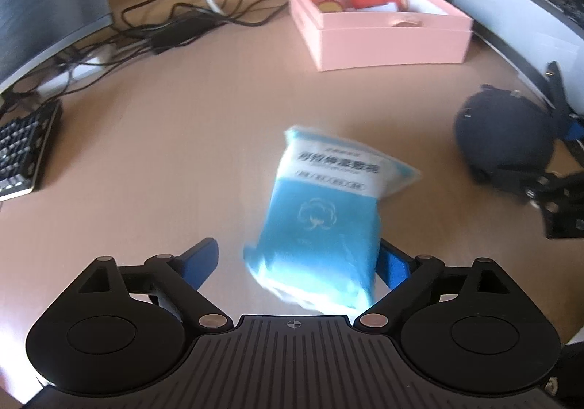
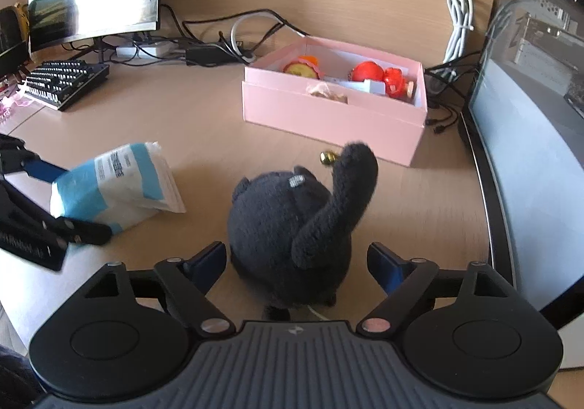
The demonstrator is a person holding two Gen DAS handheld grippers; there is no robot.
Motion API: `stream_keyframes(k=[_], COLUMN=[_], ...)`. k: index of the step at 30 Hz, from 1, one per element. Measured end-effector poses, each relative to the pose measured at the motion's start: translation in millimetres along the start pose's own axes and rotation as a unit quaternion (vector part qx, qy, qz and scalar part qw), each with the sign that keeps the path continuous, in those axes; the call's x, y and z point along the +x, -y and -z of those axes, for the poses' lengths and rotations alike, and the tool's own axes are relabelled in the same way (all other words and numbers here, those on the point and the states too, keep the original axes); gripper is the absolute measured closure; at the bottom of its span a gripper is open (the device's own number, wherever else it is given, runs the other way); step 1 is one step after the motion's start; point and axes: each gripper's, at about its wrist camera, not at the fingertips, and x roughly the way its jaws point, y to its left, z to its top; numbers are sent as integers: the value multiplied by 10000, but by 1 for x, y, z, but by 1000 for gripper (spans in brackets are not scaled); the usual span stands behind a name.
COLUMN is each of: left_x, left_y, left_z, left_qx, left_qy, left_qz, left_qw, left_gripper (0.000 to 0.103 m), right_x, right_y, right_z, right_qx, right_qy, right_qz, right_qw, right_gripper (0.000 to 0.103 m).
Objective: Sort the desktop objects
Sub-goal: 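Grasp the blue wet-wipes pack with the left gripper while the right holds the plush cat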
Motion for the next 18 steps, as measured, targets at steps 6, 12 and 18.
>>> stream_keyframes(k=[6, 12, 18], left_x=[7, 9, 14], left_y=[-9, -10, -14], left_z=[2, 3, 4], left_qx=[-212, -274, -504], left_qy=[6, 33, -50], left_qz=[-148, -109, 44], left_qw=[9997, 9996, 9987], left_gripper=[6, 3, 0], right_x=[5, 3, -1], right_y=[4, 13, 27], right_z=[12, 23, 35], right_qx=[50, 233, 582], right_qy=[-253, -398, -503], right_qz=[75, 72, 135], right_qw=[9996, 9989, 9969], right_gripper=[13, 7, 0])
